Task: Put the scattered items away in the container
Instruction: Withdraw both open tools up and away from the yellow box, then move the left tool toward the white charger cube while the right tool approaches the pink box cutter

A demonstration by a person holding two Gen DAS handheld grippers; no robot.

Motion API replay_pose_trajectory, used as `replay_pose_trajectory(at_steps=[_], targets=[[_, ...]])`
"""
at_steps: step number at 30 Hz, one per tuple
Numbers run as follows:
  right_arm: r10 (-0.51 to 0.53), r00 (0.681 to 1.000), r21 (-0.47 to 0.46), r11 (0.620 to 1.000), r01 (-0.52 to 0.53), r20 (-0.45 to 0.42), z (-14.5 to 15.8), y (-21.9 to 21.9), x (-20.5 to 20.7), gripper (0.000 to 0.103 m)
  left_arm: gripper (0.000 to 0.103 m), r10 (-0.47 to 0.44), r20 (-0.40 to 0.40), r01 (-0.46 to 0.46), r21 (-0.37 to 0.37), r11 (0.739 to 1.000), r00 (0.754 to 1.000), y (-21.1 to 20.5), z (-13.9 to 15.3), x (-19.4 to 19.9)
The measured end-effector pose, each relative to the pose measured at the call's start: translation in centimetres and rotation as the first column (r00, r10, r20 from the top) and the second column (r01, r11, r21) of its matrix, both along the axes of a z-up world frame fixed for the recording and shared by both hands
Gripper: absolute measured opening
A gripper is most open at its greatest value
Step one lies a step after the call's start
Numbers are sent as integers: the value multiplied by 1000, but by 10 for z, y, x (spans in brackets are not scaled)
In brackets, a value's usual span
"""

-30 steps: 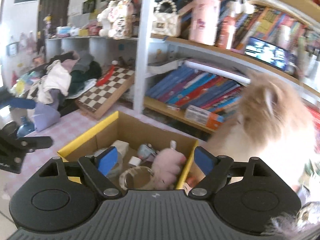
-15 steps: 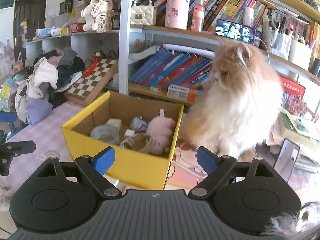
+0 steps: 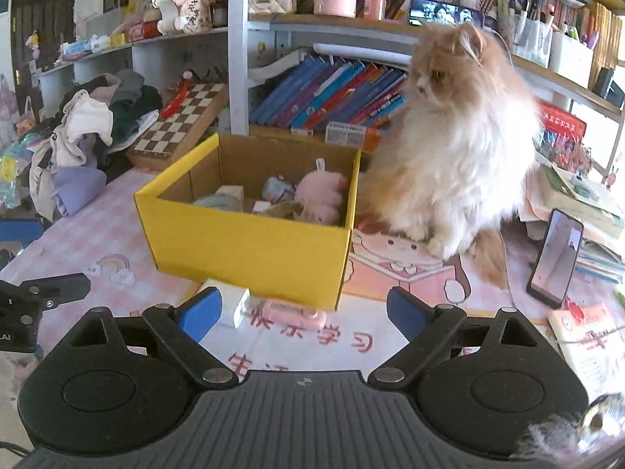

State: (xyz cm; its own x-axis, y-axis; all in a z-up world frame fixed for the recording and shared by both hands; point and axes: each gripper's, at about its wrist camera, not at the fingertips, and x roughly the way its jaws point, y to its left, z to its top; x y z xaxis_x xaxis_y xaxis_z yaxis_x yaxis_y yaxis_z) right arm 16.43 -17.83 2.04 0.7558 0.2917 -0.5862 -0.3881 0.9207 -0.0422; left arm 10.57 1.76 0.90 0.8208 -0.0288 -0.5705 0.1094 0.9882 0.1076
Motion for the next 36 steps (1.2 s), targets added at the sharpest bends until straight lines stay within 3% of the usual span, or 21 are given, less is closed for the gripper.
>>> replay_pose_trajectory(at_steps=[8,16,26,30,36], targets=[[19,1000,-90,996,-21,-22,-28,4,-13,93,91,-40,-50,40,1,999,998,-18,-17,-3],[0,996,-22,1000,-2,-86,-38,3,-22,93,91,-45,-92,45,-5,999,995,-25,-30,-5],[-7,994,-26,1000,4,-111,-41,2,-20,93,91,-39,-110,37,-13,999,993,-26,-33,-1],[-9,994,-30,1000,6,-111,-42,2,-17,93,91,-40,-144,30,-71,997,989,-21,-36,2],[-9,992,-43,999,4,-125,-45,4,-11,90,91,-48,-153,40,-57,998,987,-24,-39,7]])
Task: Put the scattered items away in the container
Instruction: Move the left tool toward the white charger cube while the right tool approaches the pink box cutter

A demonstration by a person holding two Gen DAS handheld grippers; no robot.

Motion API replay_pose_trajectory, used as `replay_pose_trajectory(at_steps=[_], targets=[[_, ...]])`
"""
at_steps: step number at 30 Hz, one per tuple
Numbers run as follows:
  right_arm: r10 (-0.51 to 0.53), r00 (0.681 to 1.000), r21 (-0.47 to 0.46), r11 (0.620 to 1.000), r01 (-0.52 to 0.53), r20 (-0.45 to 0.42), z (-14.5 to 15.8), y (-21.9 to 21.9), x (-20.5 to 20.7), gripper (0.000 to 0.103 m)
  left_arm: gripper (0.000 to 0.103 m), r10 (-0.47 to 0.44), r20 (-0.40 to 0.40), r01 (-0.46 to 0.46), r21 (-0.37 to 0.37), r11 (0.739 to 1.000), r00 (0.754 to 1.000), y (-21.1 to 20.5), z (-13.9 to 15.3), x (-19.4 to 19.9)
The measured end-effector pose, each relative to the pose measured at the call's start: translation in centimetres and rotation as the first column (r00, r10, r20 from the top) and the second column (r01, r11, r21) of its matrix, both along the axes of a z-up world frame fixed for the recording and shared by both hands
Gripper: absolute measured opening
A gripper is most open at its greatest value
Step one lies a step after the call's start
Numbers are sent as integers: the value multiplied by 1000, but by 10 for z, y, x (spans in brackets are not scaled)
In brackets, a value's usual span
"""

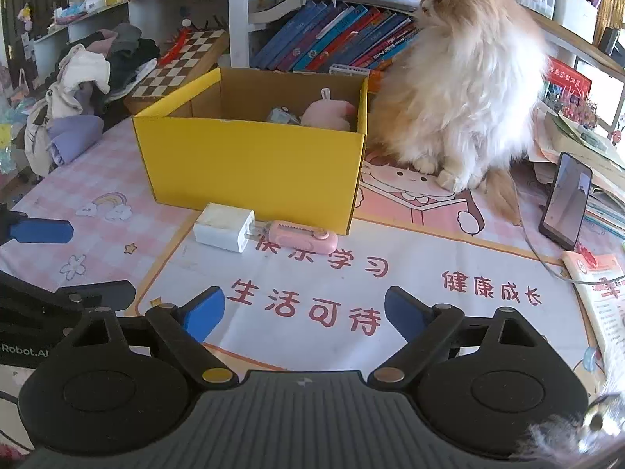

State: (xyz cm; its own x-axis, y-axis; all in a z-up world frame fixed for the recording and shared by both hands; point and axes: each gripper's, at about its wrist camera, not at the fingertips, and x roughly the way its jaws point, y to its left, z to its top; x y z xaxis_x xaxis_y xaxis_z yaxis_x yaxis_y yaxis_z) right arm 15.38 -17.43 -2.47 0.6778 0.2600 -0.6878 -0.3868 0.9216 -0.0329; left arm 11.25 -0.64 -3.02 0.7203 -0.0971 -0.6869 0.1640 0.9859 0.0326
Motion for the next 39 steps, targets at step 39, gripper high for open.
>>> replay_pose_trajectory(at_steps=[39], targets=[[52,993,-28,998,-55,-109,-23,4,52,69,89,26,-48,-26,-7,1000,999,-9,-23,42]])
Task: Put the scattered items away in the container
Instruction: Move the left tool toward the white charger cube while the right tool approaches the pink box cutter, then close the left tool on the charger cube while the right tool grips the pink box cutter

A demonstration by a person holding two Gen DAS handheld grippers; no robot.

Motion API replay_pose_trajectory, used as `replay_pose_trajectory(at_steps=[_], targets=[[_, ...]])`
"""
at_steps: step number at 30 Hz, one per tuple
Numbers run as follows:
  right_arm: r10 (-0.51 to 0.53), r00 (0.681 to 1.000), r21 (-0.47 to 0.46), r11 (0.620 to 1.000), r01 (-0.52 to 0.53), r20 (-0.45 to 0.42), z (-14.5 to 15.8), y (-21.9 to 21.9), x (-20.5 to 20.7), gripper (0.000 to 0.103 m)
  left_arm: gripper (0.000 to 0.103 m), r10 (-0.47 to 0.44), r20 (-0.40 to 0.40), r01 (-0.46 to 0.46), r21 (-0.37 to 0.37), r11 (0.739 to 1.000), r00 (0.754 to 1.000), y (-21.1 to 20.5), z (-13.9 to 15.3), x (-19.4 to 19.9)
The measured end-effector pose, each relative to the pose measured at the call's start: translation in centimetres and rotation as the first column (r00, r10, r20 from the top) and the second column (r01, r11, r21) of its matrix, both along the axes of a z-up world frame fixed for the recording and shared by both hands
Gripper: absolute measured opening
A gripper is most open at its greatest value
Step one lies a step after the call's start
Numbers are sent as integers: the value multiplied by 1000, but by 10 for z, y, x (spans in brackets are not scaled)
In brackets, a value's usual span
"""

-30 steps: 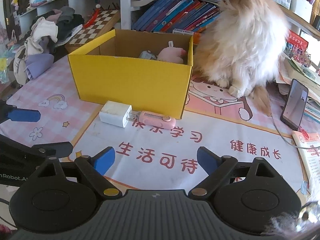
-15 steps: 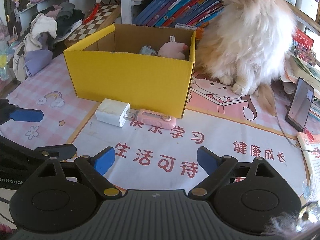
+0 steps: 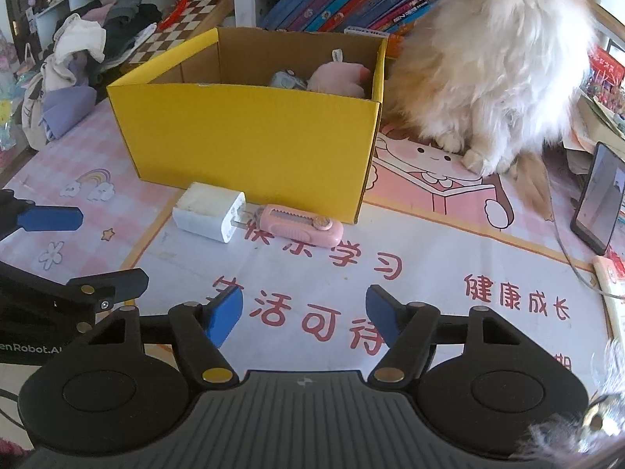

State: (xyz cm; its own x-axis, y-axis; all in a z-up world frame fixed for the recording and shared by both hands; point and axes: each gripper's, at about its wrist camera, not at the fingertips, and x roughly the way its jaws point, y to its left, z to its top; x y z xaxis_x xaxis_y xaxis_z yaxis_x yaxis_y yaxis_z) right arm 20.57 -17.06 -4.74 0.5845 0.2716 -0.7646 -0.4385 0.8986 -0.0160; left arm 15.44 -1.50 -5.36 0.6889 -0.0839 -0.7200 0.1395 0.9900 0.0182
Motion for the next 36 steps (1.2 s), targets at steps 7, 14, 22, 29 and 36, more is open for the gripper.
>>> replay_pose_trajectory(at_steps=[7,14,22,29,36], targets=[[19,1000,-4,1000,-19,-13,-3,-2,14,69,87,4,-10,-4,5,1000,1000,-4,-6,17],[38,999,3,999,-38,-33,-9,2,30,68,83,19,-47,-18,5,1000,999,-5,-13,35],[31,998,11,999,-30,-49,-13,-5,50,68,83,28,-59,-29,-14,999,998,-9,-20,60],[29,998,7,1000,-29,-54,-16,-8,64,68,80,23,-68,-24,-23,999,997,-12,-26,76],[47,996,14,999,-46,-70,-19,-5,72,68,60,20,-106,-26,-56,998,994,-10,-34,86]])
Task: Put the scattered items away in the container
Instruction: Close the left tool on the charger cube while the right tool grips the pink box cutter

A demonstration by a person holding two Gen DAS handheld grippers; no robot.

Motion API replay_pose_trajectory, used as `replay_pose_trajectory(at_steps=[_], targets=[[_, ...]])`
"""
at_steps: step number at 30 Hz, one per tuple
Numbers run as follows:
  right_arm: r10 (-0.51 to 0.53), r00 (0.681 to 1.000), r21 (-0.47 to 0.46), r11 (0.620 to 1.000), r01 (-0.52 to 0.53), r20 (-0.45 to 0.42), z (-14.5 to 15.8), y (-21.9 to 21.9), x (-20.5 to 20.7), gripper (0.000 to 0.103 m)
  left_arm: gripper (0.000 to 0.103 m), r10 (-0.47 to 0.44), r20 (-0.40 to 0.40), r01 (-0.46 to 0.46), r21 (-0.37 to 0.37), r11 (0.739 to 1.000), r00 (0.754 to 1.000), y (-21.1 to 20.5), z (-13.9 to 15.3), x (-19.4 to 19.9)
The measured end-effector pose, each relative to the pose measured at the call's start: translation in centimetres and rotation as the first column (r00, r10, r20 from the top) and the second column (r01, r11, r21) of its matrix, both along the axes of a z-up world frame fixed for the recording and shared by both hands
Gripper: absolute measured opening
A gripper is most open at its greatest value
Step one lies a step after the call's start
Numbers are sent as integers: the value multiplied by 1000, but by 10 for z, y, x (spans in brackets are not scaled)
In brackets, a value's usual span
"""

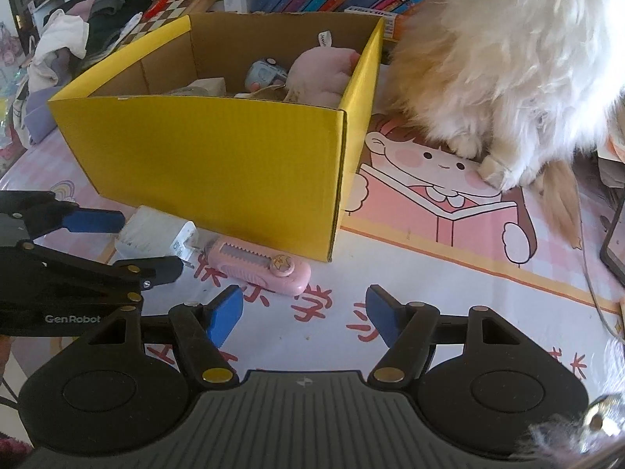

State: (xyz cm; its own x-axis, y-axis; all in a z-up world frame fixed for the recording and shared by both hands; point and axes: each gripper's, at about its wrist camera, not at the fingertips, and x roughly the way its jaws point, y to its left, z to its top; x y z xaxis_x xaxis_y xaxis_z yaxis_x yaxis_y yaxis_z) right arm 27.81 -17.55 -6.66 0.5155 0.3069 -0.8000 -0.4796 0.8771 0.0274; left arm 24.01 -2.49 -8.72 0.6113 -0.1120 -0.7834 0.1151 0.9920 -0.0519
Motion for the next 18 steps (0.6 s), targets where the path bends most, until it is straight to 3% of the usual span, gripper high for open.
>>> replay_pose_trajectory(at_steps=[2,12,18], targets=[[9,1000,2,1000,-9,-5,-1,2,2,68,52,-5,1,5,-2,1000,1000,0,-1,0],[38,999,26,999,-37,-29,-6,19,9,70,51,44,-19,-45,-17,999,999,17,5,-7],[30,999,23,999,-29,-35,-11,34,13,80,51,60,-11,-60,11,998,998,25,12,-18]])
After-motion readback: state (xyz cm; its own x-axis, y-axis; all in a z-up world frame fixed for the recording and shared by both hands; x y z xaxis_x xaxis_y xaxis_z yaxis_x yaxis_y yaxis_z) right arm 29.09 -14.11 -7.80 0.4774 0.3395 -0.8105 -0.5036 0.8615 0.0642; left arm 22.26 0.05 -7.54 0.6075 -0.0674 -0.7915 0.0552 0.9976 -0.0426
